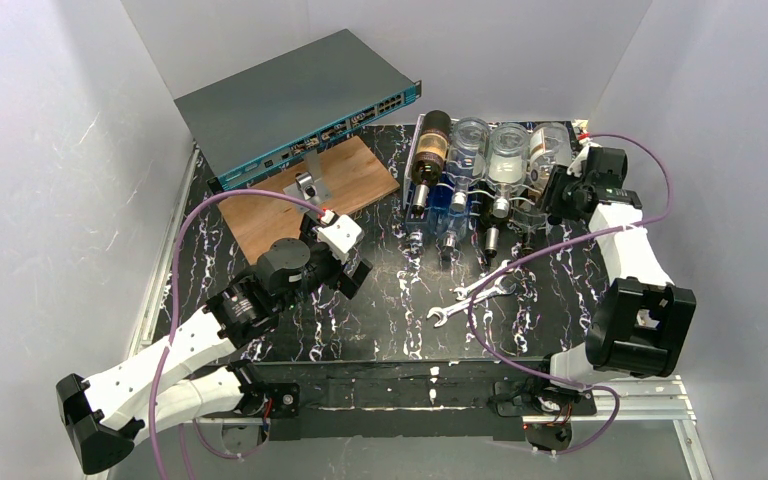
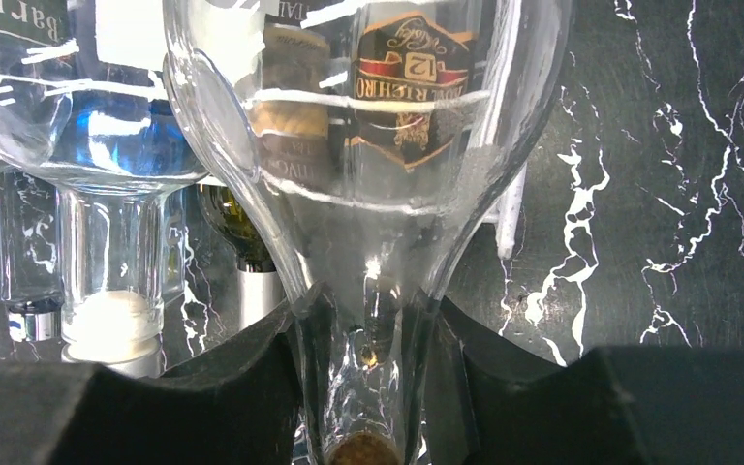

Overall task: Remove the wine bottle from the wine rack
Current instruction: Pick up the wine bottle from the wine rack.

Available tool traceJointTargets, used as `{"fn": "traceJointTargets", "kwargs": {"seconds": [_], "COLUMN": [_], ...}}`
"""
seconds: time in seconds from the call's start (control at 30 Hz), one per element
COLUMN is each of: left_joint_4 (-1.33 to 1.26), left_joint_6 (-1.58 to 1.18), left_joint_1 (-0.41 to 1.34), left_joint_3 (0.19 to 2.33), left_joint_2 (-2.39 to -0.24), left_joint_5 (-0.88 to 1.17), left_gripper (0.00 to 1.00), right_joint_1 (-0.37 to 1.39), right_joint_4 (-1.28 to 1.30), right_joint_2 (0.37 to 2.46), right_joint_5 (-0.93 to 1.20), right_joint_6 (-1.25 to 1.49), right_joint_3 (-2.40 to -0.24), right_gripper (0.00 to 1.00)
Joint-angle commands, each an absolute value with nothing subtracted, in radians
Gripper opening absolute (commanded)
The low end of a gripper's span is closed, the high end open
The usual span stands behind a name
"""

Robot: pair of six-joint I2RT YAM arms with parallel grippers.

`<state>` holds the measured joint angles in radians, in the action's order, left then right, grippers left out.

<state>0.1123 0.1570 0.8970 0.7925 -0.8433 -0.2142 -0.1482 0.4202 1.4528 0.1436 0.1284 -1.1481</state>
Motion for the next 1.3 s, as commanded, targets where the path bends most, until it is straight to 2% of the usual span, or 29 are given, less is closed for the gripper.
{"fn": "traceJointTargets", "kwargs": {"seconds": [0.0,1.27], "left_joint_4": [0.101,0.101], "left_joint_6": [0.166,0.162], "left_joint_1": [0.897,0.897], "left_joint_3": [0.787,0.785], "left_joint_2": [-0.83,-0.836], "left_joint_5": [-0.229,-0.213], "left_gripper": [0.99,0.99], "right_joint_1": [-0.196,-0.21], "right_joint_4": [0.244,0.245], "right_joint_2": [1.369,1.301], "right_joint_5": [0.08,0.179], "right_joint_6": [0.116,0.122], "right_joint_3": [-1.166,-1.157], "right_gripper": [0.01,0.01]}}
